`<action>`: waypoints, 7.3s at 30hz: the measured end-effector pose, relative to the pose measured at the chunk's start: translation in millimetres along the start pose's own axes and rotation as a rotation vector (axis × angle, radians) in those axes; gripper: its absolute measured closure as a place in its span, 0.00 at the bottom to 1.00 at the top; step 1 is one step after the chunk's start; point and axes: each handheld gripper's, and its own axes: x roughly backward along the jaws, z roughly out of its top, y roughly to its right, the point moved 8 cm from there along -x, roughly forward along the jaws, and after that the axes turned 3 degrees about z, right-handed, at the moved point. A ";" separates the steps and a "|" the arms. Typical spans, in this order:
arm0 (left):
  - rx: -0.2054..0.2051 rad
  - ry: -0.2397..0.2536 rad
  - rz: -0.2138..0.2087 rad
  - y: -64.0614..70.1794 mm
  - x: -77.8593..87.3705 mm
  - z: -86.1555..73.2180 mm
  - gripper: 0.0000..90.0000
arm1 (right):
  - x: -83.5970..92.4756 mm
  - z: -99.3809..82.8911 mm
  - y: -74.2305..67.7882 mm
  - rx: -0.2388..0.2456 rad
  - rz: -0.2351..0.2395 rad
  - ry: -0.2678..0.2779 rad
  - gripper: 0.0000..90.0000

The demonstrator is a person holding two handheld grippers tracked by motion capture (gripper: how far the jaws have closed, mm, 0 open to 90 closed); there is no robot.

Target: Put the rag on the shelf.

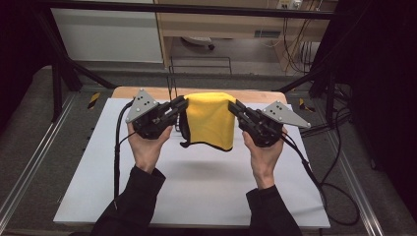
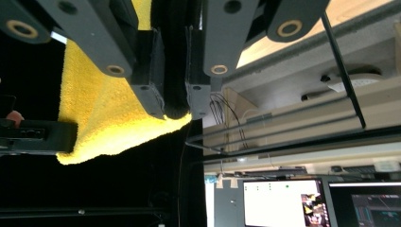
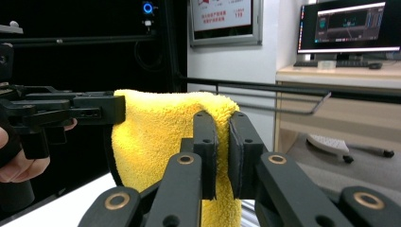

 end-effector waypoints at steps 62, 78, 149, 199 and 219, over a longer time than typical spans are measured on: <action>-0.057 0.184 0.083 -47.8 -25.3 141.0 0.88 | -57.2 133.8 17.6 0.128 -0.071 0.182 0.93; -0.061 0.184 0.113 -65.2 -45.1 160.7 0.88 | -77.6 151.6 32.7 0.129 -0.073 0.193 0.93; -0.085 -0.003 0.054 -92.8 -74.0 62.4 0.87 | -109.7 54.5 67.2 0.124 -0.036 -0.053 0.91; 0.012 -0.358 -0.040 -77.7 -57.5 29.9 1.00 | -72.6 6.3 41.2 0.184 0.097 -0.267 0.88; -0.069 -0.410 -0.034 -66.6 -61.9 -2.5 1.00 | -60.8 8.2 32.0 0.137 0.122 -0.266 0.68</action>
